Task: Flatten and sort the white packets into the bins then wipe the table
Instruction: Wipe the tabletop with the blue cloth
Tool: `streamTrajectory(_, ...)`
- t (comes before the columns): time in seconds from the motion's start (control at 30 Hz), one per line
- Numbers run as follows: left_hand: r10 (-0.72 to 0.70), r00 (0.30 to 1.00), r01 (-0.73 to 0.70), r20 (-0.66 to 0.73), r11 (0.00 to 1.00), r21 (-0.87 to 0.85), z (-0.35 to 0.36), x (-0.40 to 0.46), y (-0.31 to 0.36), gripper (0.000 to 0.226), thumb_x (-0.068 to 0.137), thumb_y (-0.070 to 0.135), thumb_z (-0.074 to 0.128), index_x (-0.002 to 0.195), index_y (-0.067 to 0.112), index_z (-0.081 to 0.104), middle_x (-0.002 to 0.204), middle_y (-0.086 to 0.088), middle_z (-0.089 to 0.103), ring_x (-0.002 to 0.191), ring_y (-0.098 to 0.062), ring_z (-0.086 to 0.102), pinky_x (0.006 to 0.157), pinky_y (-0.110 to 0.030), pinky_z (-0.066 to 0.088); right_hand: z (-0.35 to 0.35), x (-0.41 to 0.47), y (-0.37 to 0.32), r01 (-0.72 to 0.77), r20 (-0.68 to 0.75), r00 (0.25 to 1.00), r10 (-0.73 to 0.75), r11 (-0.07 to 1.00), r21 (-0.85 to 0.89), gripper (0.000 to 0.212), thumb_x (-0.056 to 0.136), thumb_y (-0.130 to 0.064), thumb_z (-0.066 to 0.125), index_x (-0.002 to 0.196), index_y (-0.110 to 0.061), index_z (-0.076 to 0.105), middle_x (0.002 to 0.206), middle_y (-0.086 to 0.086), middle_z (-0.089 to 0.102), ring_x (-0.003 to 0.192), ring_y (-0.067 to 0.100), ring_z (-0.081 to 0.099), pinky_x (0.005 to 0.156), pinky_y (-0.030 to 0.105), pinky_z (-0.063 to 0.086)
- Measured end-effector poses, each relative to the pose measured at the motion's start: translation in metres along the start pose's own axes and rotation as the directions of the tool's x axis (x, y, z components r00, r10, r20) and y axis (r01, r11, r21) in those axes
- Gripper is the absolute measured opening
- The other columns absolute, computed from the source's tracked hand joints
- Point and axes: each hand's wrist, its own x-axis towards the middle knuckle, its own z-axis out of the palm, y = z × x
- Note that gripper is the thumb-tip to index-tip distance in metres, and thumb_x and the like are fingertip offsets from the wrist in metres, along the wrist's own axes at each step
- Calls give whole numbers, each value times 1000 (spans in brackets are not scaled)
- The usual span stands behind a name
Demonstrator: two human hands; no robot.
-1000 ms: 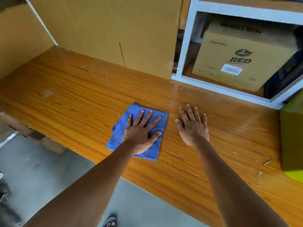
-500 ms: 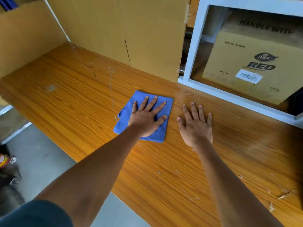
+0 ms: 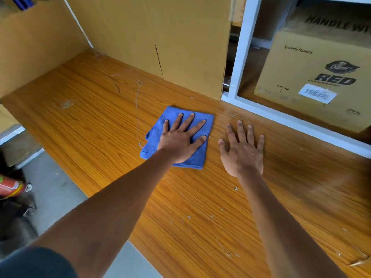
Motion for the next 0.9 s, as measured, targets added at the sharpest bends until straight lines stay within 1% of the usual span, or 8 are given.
streamTrajectory(0.17, 38, 998, -40, 45, 999, 26, -14, 72, 10, 70, 96, 84, 7, 160, 60, -9, 175, 16, -13, 162, -23, -14, 126, -64, -6, 2, 6, 0, 11, -16, 1000, -11, 1000, -2, 67, 103, -63, 1, 164, -37, -12, 173, -2, -18, 160, 28, -14, 127, 60, -4)
streamTrajectory(0.23, 62, 996, -63, 56, 998, 15, -12, 62, 7, 70, 96, 83, 6, 160, 59, -8, 175, 17, -13, 162, -23, -15, 127, -63, -7, 2, 5, 0, 12, -18, 1000, -12, 1000, 4, 67, 103, -63, 1, 164, -37, -11, 173, -2, -17, 160, 27, -13, 127, 60, -4)
streamTrajectory(0.33, 98, 995, -98, 17, 995, -1, 1, 20, -2, 68, 96, 84, 6, 158, 62, -10, 173, 21, -15, 161, -19, -18, 127, -61, -8, 0, 5, 0, 15, -20, 1000, -15, 1000, 8, 68, 102, -63, 0, 164, -37, -11, 173, -2, -16, 160, 27, -13, 126, 61, -3)
streamTrajectory(0.43, 83, 996, -83, -13, 997, 9, 5, 6, -5, 66, 96, 84, 7, 156, 65, -12, 173, 22, -15, 161, -17, -18, 127, -61, -7, -1, 5, -1, 14, -20, 1000, -14, 1000, 25, 68, 102, -64, -1, 164, -37, -11, 173, -2, -17, 160, 28, -13, 126, 61, -4)
streamTrajectory(0.57, 76, 997, -76, -5, 997, -9, -5, 57, 11, 68, 95, 84, 7, 158, 63, -7, 174, 19, -11, 162, -20, -14, 127, -63, -6, 3, 8, 1, 12, -30, 999, -11, 999, 30, 68, 102, -63, 0, 164, -37, -11, 173, -1, -17, 160, 28, -14, 126, 61, -5)
streamTrajectory(0.7, 77, 996, -78, 48, 997, 28, -13, 95, 23, 70, 95, 84, 6, 160, 60, -8, 175, 16, -12, 162, -24, -13, 126, -64, -5, 4, 8, 2, 10, -27, 1000, -9, 1000, 16, 68, 102, -63, 1, 164, -37, -12, 173, -1, -17, 160, 28, -13, 126, 61, -3)
streamTrajectory(0.83, 84, 996, -84, 14, 996, -5, -2, 41, 13, 69, 96, 83, 7, 160, 60, -7, 175, 18, -12, 162, -20, -15, 127, -61, -7, 2, 6, 0, 16, -32, 999, -15, 999, 30, 68, 102, -64, 0, 164, -37, -11, 173, -2, -16, 160, 28, -13, 126, 61, -2)
streamTrajectory(0.9, 70, 998, -70, 2, 997, 19, 5, 14, 12, 69, 95, 84, 5, 159, 61, -10, 174, 20, -14, 161, -18, -17, 127, -60, -8, 2, 7, 0, 10, -29, 1000, -9, 999, 33, 69, 102, -64, -1, 164, -37, -10, 173, -2, -16, 160, 28, -13, 126, 61, -2)
